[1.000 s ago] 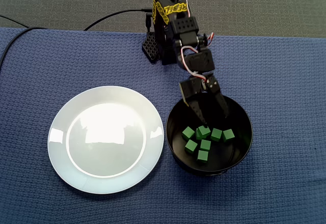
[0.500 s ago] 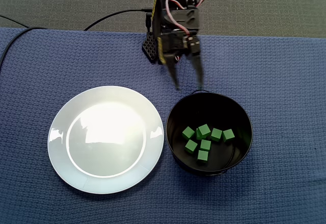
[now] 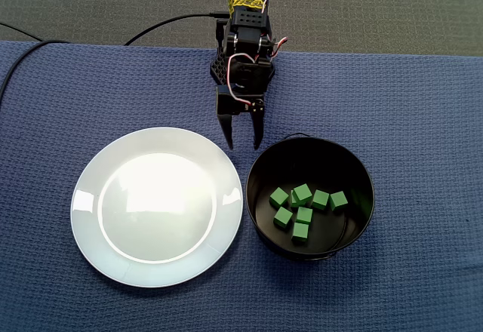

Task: Pick up the items on the white plate and put them in the black container.

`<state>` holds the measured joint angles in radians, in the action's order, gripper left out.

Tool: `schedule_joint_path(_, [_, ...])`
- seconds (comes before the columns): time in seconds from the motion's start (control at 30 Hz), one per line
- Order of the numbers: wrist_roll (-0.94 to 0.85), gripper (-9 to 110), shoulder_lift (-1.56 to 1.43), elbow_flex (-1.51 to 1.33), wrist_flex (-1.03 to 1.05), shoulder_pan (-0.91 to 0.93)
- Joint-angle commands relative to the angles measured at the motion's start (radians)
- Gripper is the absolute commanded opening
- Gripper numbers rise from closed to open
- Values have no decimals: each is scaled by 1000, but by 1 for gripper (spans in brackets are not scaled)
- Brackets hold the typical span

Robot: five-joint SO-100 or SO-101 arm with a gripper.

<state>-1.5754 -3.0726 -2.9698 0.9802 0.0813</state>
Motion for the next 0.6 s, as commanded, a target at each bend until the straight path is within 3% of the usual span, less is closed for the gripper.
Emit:
schedule_joint_path(0.0, [20,12,-55,-25,95,37])
schedule_joint_path(0.17, [25,11,-104,-26,267,25])
schedule_joint_path(0.43, [-127,8,-106,-26,502,146])
schedule_joint_path(0.57, [-61,16,-106,-26,535,225])
